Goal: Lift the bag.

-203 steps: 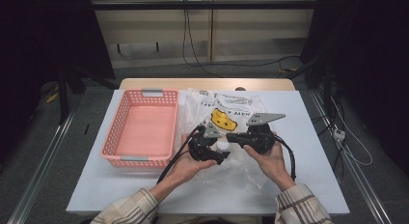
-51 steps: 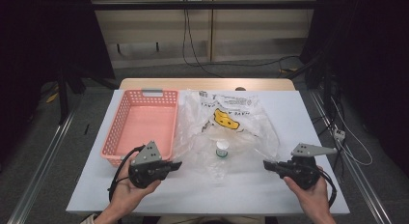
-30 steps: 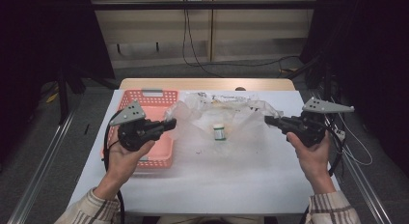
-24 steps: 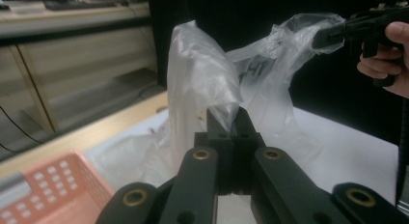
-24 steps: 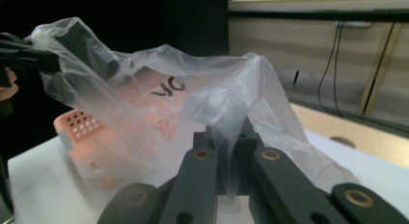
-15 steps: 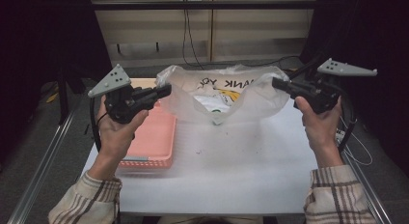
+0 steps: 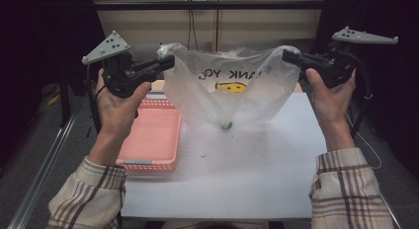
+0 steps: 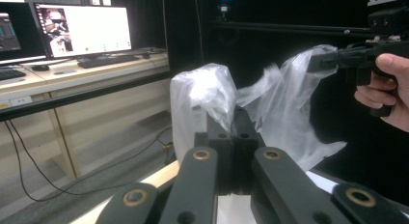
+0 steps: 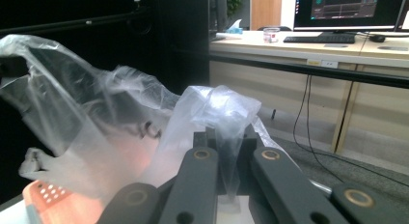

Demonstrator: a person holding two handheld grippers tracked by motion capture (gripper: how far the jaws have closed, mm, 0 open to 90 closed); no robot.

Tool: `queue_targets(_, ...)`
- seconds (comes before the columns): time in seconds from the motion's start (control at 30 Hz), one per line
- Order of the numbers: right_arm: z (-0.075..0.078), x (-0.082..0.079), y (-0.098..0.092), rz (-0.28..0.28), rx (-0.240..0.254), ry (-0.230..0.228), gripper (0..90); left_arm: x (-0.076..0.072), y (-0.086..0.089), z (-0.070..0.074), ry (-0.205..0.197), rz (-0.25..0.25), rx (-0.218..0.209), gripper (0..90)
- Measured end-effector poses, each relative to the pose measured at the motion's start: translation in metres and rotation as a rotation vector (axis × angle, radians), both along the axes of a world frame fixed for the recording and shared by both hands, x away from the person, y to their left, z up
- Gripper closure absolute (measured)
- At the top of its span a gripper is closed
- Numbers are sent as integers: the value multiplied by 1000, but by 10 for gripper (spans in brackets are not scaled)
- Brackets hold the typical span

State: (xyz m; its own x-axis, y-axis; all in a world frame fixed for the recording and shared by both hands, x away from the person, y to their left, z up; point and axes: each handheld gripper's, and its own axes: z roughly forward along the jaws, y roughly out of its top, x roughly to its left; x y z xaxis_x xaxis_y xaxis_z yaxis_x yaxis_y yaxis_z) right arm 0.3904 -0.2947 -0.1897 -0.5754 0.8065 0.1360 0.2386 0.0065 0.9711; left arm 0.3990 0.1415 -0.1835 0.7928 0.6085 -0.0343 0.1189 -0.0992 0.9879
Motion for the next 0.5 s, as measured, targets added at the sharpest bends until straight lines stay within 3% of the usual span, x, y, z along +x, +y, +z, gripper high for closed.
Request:
queue_targets(0.13,1,9,-1,-11,1,11,900,7,3,-1,7,20,-9,900)
queue_targets(0.33,13,18,4,-15,-5,3,900,8,8,14,-4,54,-19,900)
queue_targets(0.5,2,23,4,-41,-32,30,900,14,7,-1,18,68,6,900)
